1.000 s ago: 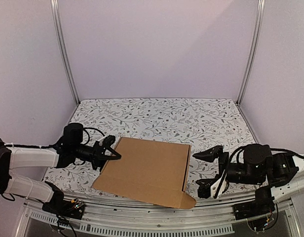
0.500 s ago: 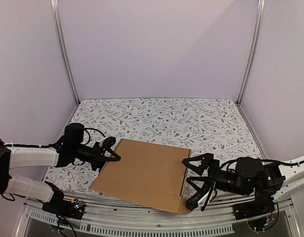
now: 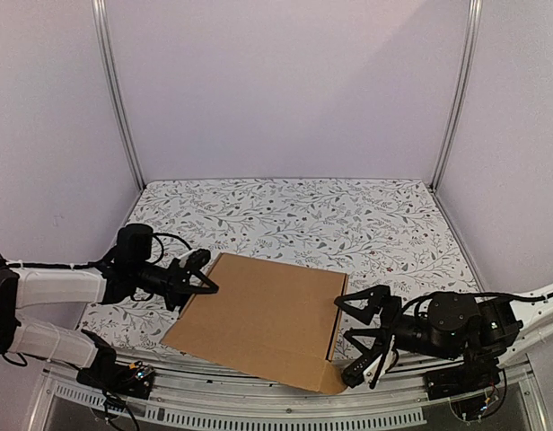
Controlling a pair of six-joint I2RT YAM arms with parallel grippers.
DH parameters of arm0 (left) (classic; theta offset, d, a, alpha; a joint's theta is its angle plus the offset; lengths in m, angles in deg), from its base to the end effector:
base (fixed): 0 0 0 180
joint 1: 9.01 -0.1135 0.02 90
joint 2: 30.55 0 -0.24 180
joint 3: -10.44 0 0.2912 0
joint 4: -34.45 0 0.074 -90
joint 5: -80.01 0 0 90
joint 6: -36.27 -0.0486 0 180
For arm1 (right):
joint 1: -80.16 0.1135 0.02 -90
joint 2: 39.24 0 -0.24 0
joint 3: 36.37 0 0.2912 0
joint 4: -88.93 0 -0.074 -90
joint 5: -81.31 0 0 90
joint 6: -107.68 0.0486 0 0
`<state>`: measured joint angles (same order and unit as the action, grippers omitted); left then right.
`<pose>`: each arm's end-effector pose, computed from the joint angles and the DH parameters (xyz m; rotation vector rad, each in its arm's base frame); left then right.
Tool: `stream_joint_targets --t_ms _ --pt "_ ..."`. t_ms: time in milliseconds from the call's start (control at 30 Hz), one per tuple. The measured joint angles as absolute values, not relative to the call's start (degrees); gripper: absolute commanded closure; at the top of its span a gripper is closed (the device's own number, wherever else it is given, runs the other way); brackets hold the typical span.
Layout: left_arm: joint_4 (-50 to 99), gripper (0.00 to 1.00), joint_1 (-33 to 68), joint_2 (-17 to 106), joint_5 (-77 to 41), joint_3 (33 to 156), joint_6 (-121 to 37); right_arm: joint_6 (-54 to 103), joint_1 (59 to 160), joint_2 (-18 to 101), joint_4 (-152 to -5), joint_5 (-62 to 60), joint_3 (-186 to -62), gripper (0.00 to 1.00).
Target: Fold the paper box
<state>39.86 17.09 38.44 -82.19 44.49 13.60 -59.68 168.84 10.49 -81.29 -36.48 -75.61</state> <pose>0.2041 -0.1515 0.1270 -0.0948 -2.2512 1.9166 0.0287 0.2604 0.2031 -1.8153 0.5466 -0.3315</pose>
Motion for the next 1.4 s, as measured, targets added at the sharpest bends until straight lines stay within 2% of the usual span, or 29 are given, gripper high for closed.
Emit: stream_joint_targets --t_ms 500,600,733,800,967,1000,1100,1233,1267,1400 --pt "42.7 0.72 17.88 36.06 -82.87 44.58 15.59 -57.43 170.17 16.87 -86.54 -36.66 -77.91 0.02" --pt "43.51 0.72 17.95 35.99 -83.0 44.58 16.18 -57.58 170.17 18.12 -89.07 -36.7 -78.54 0.08" --pt "44.34 0.73 17.97 35.97 -83.46 44.6 16.62 -58.09 170.5 19.32 -91.13 -36.72 -78.74 0.31" --pt "44.58 0.73 17.97 35.97 -83.75 44.6 16.88 -57.74 170.61 19.72 -91.32 -36.7 -78.76 0.39" --pt "44.29 0.73 17.97 35.99 -83.68 44.58 17.71 -58.11 170.76 19.72 -91.39 -36.94 -78.78 0.46" --pt "44.34 0.71 17.99 35.99 -83.7 44.58 17.69 -58.09 170.81 19.69 -91.39 -37.01 -78.78 0.48" --pt "44.34 0.55 18.03 36.02 -83.66 44.58 17.71 -58.0 170.92 19.58 -91.32 -37.11 -78.78 0.52" --pt "44.34 0.19 18.23 36.21 -83.22 44.58 17.66 -57.19 170.98 19.41 -91.1 -37.18 -78.78 0.53" --pt "44.36 0.02 18.25 36.21 -83.02 44.58 17.53 -56.62 171.03 19.41 -91.15 -37.35 -78.78 0.53" --pt "42.37 0.01 18.23 35.56 -80.53 45.65 14.65 -52.25 171.03 19.34 -91.17 -39.08 -78.8 0.55"
